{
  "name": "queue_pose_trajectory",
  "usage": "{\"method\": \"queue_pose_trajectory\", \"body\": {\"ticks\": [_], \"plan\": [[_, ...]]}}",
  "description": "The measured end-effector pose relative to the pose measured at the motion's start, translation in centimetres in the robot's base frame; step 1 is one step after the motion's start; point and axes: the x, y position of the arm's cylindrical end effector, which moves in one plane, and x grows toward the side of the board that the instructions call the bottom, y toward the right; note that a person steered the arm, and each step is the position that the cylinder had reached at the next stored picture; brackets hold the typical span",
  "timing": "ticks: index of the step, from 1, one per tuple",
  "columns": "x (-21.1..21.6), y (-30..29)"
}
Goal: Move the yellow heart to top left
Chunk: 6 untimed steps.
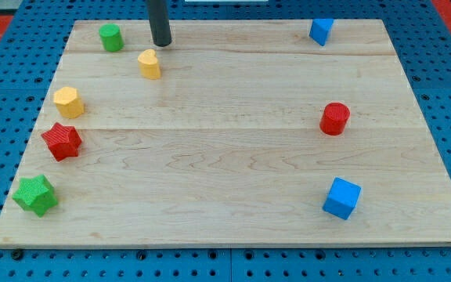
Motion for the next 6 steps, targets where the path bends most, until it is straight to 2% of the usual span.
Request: {"method": "queue_pose_trajectory", "body": {"ticks": [1, 2, 4, 5, 6], "plan": [[5.3, 0.1], [5.9, -1.5], [4.3, -6.7], [2.7, -5.6], [4.8, -7.7]]}}
